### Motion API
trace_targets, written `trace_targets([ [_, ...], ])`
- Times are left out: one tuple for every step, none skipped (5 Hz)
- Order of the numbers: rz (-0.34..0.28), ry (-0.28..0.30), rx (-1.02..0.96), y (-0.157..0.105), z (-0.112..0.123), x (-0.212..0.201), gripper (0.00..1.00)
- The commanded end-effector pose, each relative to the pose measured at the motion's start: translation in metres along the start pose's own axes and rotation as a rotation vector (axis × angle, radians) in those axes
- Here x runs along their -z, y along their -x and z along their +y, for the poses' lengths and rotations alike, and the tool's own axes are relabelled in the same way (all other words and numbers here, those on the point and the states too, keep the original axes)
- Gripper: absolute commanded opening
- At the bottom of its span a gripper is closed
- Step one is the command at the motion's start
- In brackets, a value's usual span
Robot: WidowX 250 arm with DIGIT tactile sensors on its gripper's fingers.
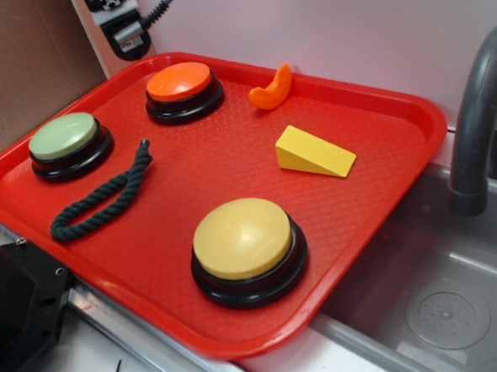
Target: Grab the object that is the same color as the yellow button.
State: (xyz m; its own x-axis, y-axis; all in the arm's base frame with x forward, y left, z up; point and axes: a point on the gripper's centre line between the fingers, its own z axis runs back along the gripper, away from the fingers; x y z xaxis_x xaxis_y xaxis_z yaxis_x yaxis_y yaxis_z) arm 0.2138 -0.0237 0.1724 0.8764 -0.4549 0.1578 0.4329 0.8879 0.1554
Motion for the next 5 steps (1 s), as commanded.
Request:
trace_targets([
  [-0.025,0.046,0.068,-0.009,0.008,0.027,1.0],
  [0.063,0.089,0.169,-0.04,-0.006,0.076,1.0],
  [0.056,0.017,0.346,-0.062,-0.036,0.092,1.0],
  [-0.011,0.065,0.465,-0.078,-0.055,0.107,1.0],
  [-0.004,-0.001,0.51,-0.085,-0.07,0.104,1.0],
])
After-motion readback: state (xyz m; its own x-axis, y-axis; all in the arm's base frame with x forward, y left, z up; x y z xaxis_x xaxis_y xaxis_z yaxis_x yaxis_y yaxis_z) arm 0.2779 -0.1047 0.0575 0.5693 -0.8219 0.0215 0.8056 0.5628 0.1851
